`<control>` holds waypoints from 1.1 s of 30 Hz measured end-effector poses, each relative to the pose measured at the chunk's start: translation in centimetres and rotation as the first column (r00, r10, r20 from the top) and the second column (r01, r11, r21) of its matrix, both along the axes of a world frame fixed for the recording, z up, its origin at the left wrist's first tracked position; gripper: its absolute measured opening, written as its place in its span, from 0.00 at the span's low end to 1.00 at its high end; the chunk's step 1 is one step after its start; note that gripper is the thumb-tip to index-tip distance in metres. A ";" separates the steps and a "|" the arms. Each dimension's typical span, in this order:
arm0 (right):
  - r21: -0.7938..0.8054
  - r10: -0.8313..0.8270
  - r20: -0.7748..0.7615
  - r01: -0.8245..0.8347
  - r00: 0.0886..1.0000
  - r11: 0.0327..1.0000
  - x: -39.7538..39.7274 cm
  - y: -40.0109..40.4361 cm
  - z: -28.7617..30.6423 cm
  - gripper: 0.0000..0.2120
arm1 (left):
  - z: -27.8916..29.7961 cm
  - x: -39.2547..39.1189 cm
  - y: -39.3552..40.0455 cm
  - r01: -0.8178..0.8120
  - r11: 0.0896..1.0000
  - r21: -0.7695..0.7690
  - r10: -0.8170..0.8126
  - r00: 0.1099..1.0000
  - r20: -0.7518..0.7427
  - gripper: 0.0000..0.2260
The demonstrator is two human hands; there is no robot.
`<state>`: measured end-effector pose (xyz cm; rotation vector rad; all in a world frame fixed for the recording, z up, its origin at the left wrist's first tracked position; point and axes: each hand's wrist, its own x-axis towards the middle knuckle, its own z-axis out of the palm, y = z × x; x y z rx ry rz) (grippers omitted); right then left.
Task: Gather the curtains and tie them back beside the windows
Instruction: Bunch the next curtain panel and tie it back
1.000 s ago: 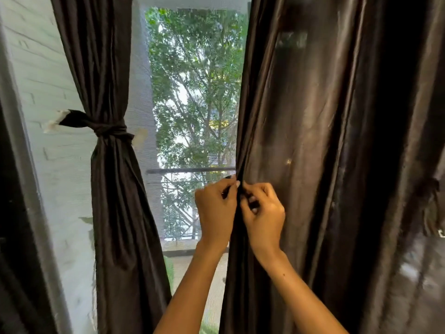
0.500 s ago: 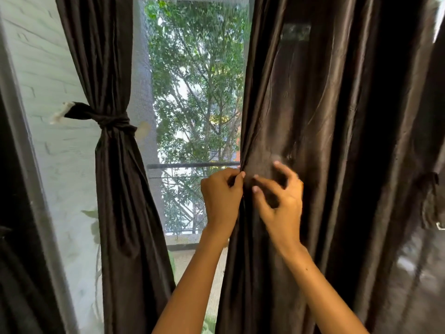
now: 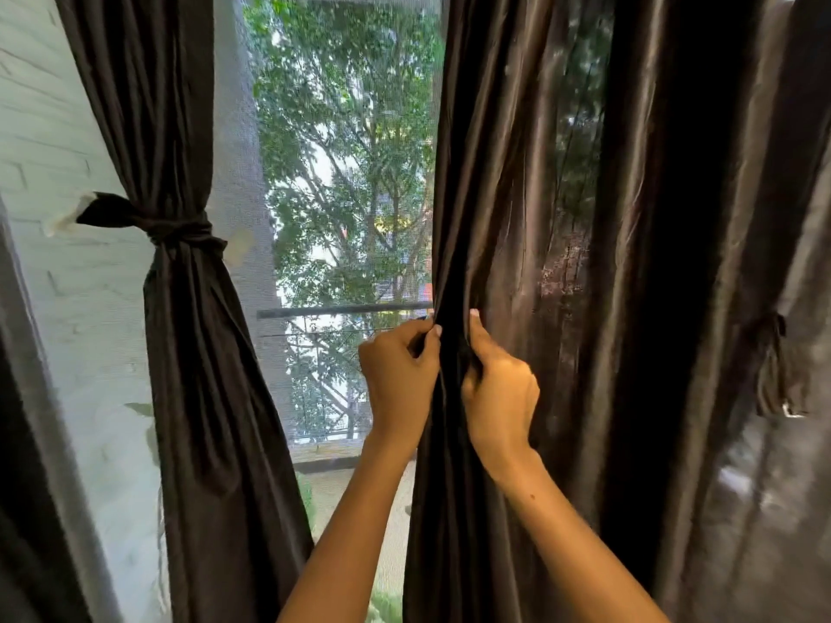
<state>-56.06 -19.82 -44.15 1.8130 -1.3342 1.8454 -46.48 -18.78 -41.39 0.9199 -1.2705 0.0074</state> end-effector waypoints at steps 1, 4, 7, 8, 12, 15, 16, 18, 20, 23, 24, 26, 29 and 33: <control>0.006 -0.009 -0.040 0.010 0.999 1.000 0.5 0.1 -0.1 0.31 | -0.1 0.0 0.0 0.004 1.000 -0.007 -0.004 1.000 0.001 0.04; -0.082 -0.060 -0.114 0.051 0.992 0.995 1.3 0.0 -0.2 0.30 | -0.2 -0.3 0.4 0.035 0.999 -0.028 -0.035 0.999 0.013 0.04; -0.093 -0.060 -0.138 0.047 0.989 0.995 1.4 -0.1 -0.3 0.30 | -0.3 -0.5 0.8 0.091 0.996 -0.014 -0.091 0.996 -0.002 0.05; -0.075 -0.058 -0.146 0.047 0.988 0.996 1.3 -0.1 -0.4 0.31 | -0.3 -0.5 0.9 0.104 0.994 -0.015 -0.104 0.995 -0.005 0.05; 0.027 -0.009 -0.196 0.015 0.981 1.000 1.0 -0.2 -0.5 0.35 | -0.2 -0.6 1.4 0.162 0.987 -0.013 -0.162 0.987 -0.018 0.08; 0.103 0.259 -0.267 -0.240 0.928 0.965 -0.2 -1.1 -0.6 0.31 | 0.2 -0.3 1.0 0.092 0.996 -0.005 -0.093 0.995 -0.037 0.04; 0.128 0.344 -0.278 -0.320 0.897 0.939 -0.9 -1.5 -0.4 0.28 | 0.4 0.0 0.8 0.078 0.997 0.001 -0.078 0.995 -0.059 0.04; 0.158 0.424 -0.176 -0.399 0.889 0.903 -2.2 -1.8 -0.3 0.26 | 0.5 0.8 0.3 0.052 0.999 0.009 -0.051 0.994 -0.094 0.04; 0.108 0.330 0.056 -0.334 0.942 0.936 -3.3 -2.4 -0.2 0.29 | 0.5 1.6 -0.1 0.027 0.999 0.020 -0.025 0.995 -0.101 0.02; 0.086 0.163 0.275 -0.194 0.947 0.977 -3.7 -2.8 0.6 0.45 | 0.7 2.1 -0.1 0.044 0.998 0.046 -0.039 0.994 -0.104 0.02; 0.114 0.194 0.315 -0.240 0.929 0.964 -3.6 -3.0 1.0 0.48 | 0.7 2.1 -0.1 0.053 0.997 0.049 -0.048 0.993 -0.104 0.04; 0.143 0.285 0.417 -0.372 0.863 0.917 -3.2 -3.5 1.8 0.49 | 0.8 1.9 -0.1 0.059 0.997 0.044 -0.054 0.994 -0.097 0.07; 0.039 0.253 0.341 -0.282 0.905 0.959 -2.4 -3.5 2.0 0.30 | 0.6 1.4 -0.3 0.002 1.000 0.011 -0.002 0.997 -0.073 0.02; -0.215 0.041 0.069 -0.025 0.997 0.976 -0.3 -1.4 0.9 0.10 | 0.2 0.6 -0.4 -0.030 0.999 -0.013 0.030 0.999 -0.037 0.03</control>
